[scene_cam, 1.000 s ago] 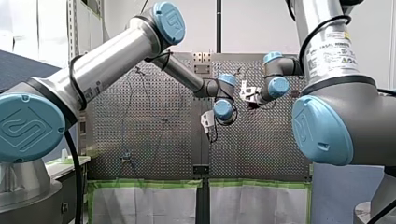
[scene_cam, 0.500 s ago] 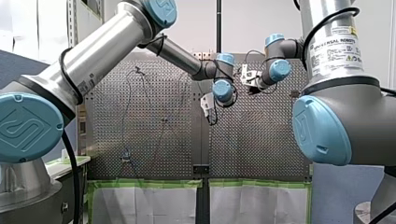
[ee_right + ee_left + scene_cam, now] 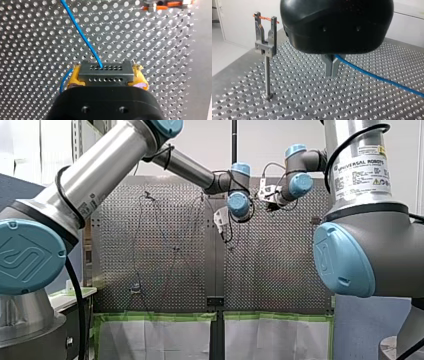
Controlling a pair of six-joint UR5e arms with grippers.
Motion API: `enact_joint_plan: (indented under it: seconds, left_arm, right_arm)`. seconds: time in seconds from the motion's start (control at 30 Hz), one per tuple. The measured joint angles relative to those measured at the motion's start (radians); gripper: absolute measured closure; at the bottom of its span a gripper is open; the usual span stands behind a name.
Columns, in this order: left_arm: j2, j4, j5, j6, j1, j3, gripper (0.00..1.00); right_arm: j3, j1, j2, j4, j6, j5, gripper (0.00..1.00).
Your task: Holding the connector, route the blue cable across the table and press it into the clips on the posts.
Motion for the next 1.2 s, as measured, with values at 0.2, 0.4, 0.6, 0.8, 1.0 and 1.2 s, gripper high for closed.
enact_joint_plan:
  seconds: [0.2,0.4,0.6,0.8,1.0,1.2]
  left_arm:
    - [0.021,-0.001,-0.001,0.002,-0.010,0.000,0.99]
    - [0.041,0.002,-0.001,0.001,-0.011,0.001,0.99]
    - [0.048,0.004,-0.001,0.001,-0.004,0.016,0.99]
    - [0.048,0.020,0.006,0.005,0.008,0.042,0.99]
    - [0.048,0.038,0.030,0.005,0.023,0.057,0.99]
    - [0.045,0.055,0.076,-0.002,0.045,0.059,0.99]
  right_arm:
    - [-0.008,-0.002,-0.003,0.007,0.000,-0.003,1.00]
    - [-0.035,-0.002,-0.004,0.027,0.000,-0.009,1.00]
    - [-0.068,-0.002,-0.004,0.044,0.000,-0.019,1.00]
    - [-0.109,-0.003,-0.003,0.060,0.000,-0.027,1.00]
    - [-0.146,-0.004,-0.002,0.077,0.002,-0.039,1.00]
    - [-0.156,-0.008,-0.001,0.081,0.002,-0.041,1.00]
